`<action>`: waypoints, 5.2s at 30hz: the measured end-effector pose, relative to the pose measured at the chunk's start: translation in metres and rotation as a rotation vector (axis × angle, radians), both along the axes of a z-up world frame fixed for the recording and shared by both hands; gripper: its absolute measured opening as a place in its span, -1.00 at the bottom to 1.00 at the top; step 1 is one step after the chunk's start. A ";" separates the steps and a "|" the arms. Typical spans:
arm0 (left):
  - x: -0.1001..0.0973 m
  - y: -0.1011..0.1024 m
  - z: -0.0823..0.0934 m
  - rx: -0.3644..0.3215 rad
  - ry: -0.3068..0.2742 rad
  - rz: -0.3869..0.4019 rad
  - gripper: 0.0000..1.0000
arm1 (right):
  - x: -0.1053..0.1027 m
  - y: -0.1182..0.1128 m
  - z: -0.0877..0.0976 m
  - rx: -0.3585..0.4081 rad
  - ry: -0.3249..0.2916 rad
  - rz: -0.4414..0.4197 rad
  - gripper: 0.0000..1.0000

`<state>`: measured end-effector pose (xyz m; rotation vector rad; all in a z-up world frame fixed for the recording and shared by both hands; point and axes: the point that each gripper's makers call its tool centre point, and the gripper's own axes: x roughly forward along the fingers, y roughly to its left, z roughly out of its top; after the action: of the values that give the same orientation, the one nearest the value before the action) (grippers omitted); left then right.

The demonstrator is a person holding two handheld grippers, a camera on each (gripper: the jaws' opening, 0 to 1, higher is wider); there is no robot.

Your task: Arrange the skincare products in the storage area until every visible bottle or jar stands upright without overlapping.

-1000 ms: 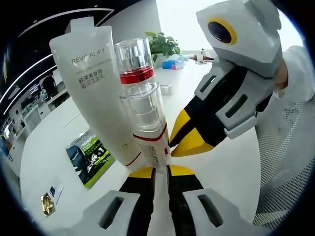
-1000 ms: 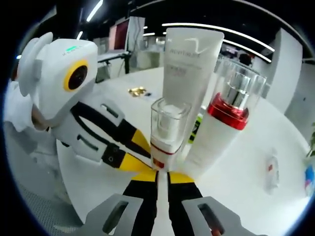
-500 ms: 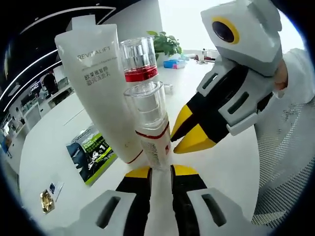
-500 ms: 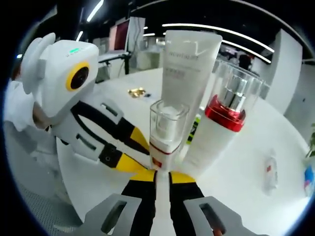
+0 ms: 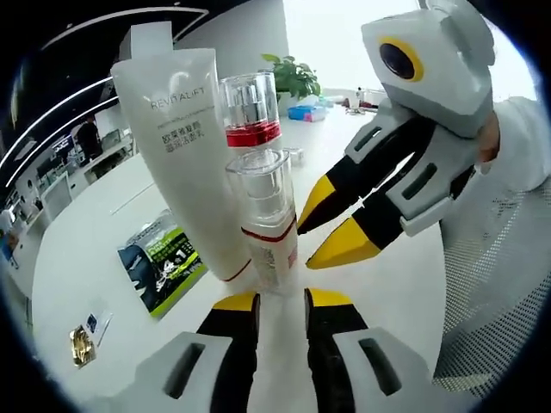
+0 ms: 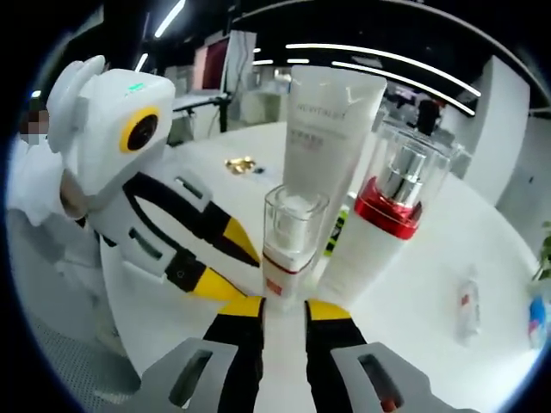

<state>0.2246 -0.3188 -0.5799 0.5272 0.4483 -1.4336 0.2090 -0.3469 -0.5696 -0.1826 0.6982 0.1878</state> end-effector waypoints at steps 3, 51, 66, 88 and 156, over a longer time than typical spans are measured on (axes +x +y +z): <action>-0.004 0.003 0.002 -0.002 0.037 0.005 -0.57 | -0.001 -0.001 0.001 -0.001 -0.005 -0.002 -0.76; 0.003 0.067 0.071 -0.078 0.105 0.097 0.58 | -0.028 -0.006 0.052 -0.011 -0.092 -0.015 0.79; 0.004 0.090 0.089 -0.109 0.054 0.171 0.95 | -0.043 -0.008 0.062 -0.038 -0.099 -0.010 0.99; 0.008 0.127 0.092 -0.126 0.082 0.262 0.99 | -0.053 0.001 0.070 -0.017 -0.104 -0.002 0.99; 0.027 0.140 0.069 -0.139 0.146 0.398 0.99 | -0.017 -0.162 0.022 -0.028 0.103 -0.158 0.95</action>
<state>0.2513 -0.1791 -0.5108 0.2057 0.5320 -1.1122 0.1922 -0.5088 -0.5471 -0.1443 0.8148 0.0362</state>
